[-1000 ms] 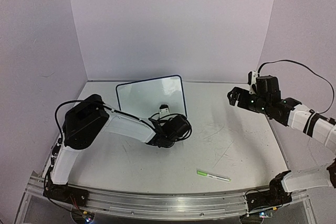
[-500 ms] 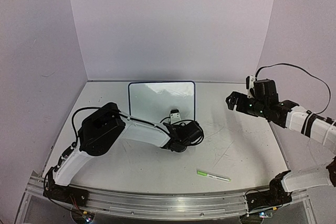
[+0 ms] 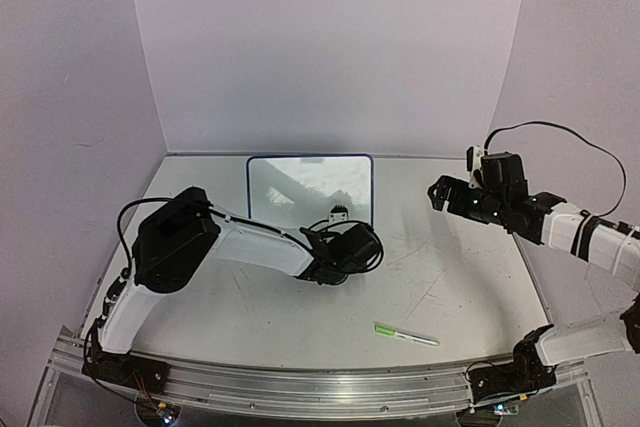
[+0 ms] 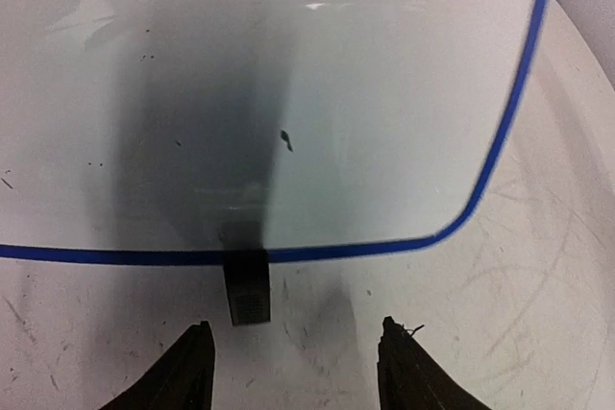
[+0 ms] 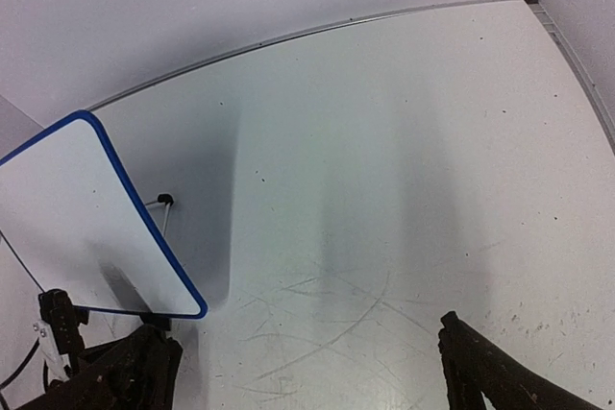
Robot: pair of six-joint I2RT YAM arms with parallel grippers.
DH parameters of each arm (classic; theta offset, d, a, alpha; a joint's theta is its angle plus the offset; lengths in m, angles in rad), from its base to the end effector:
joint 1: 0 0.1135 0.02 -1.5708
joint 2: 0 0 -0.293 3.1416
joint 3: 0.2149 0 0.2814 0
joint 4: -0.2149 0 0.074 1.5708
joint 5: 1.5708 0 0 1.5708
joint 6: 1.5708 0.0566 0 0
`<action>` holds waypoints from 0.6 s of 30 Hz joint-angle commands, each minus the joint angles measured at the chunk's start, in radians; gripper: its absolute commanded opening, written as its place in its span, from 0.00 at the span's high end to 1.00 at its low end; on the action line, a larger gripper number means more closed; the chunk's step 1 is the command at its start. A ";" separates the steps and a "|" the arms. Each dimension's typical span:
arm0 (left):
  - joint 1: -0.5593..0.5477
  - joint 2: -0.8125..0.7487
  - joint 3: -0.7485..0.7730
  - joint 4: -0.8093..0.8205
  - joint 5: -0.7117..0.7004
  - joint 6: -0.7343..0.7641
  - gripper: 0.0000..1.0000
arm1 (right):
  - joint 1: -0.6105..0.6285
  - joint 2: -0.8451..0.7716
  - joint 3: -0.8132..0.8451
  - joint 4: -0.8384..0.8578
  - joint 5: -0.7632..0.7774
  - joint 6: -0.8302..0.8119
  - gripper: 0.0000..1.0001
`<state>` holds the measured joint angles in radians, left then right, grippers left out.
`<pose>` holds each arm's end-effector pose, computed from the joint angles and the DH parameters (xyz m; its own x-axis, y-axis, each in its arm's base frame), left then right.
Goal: Write a sentence on the whiteboard
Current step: Move the whiteboard to the center of the board.
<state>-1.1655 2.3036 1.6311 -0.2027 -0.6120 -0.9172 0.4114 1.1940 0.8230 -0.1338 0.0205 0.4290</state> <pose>0.2450 -0.4885 0.1146 -0.6660 -0.0959 -0.7398 0.1288 0.9620 -0.2406 0.2795 0.1207 0.2790 -0.5626 0.2083 -0.8001 -0.1642 0.9203 0.3551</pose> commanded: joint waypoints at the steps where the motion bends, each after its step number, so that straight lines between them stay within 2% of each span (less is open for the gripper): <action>1: -0.004 -0.250 -0.181 0.072 0.118 0.155 0.32 | 0.006 0.003 0.016 0.033 -0.006 0.007 0.02; 5: 0.034 -0.428 -0.397 0.076 0.165 0.253 0.28 | 0.005 0.008 0.023 0.031 -0.012 -0.002 0.02; 8: 0.131 -0.511 -0.509 0.052 0.294 0.245 0.21 | 0.005 0.030 0.031 0.031 -0.039 -0.010 0.02; 10: 0.183 -0.543 -0.563 0.043 0.332 0.237 0.19 | 0.006 0.047 0.034 0.030 -0.068 -0.015 0.02; 14: 0.222 -0.511 -0.550 0.037 0.330 0.302 0.19 | 0.008 0.091 0.052 0.014 -0.130 -0.020 0.02; 18: 0.252 -0.439 -0.497 0.016 0.315 0.310 0.29 | 0.025 0.120 0.075 -0.012 -0.160 -0.028 0.02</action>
<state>-0.9165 1.8096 1.0772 -0.1748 -0.3192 -0.6528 0.4155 1.2964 0.8383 -0.1367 -0.0875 0.4189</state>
